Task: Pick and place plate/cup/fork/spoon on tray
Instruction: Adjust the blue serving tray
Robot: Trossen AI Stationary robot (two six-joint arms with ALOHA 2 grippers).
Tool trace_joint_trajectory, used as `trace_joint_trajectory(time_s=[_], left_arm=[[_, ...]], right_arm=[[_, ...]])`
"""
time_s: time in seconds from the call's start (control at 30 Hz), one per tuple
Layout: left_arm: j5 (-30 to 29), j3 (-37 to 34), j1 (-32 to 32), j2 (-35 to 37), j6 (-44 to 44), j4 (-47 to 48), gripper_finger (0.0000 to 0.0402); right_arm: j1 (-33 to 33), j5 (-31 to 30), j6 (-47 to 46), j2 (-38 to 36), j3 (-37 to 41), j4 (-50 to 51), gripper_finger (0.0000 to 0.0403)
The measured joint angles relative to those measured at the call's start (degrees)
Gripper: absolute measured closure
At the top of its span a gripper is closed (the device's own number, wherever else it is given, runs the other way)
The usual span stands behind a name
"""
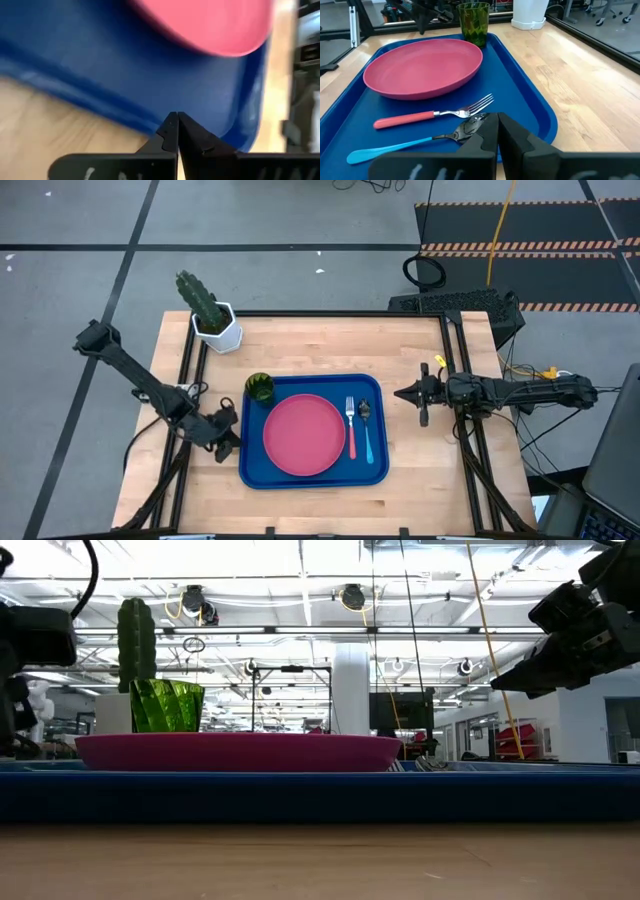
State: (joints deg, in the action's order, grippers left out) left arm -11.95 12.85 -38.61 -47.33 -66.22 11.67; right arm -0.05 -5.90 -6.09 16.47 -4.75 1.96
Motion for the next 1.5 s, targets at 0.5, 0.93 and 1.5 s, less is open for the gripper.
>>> trace_joint_trajectory(time_s=[0.5,0.93,1.5], left_arm=[[-0.08,5.89,0.33,-0.37,-3.27,17.16,0.0401],[3.39,5.89,2.15,-8.08,-4.7,15.15,0.0401],[3.62,5.89,5.96,-14.26,1.22,9.71,0.0401]], right_arm=[[0.0,0.05,0.79,-0.01,0.0,0.0,0.0403],[0.0,0.05,0.4,-0.02,0.02,0.0,0.0403],[0.02,0.21,-0.3,-0.02,0.04,0.0,0.0403]])
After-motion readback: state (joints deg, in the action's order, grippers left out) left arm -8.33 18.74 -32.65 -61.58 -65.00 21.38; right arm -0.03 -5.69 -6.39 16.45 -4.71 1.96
